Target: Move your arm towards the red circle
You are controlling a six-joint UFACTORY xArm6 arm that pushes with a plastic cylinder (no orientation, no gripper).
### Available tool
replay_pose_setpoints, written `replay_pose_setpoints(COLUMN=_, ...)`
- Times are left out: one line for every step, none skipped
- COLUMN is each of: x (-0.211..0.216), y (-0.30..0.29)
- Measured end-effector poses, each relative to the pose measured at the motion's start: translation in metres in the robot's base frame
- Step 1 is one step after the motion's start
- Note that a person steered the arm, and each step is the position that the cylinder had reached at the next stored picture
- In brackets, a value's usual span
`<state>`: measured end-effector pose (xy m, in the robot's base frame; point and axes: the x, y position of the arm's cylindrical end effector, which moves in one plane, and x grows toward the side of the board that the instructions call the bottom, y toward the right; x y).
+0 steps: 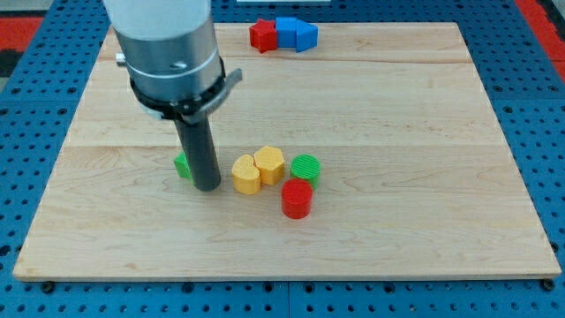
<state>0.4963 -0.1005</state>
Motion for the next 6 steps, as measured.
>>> replay_pose_setpoints(x=-0.016, y=-0.019)
replay_pose_setpoints(x=-0.027, y=-0.031)
replay_pose_setpoints(x=-0.028, y=-0.033)
replay_pose_setpoints(x=-0.004, y=-0.027)
replay_pose_setpoints(x=0.037, y=-0.004)
replay_pose_setpoints(x=0.041, y=0.07)
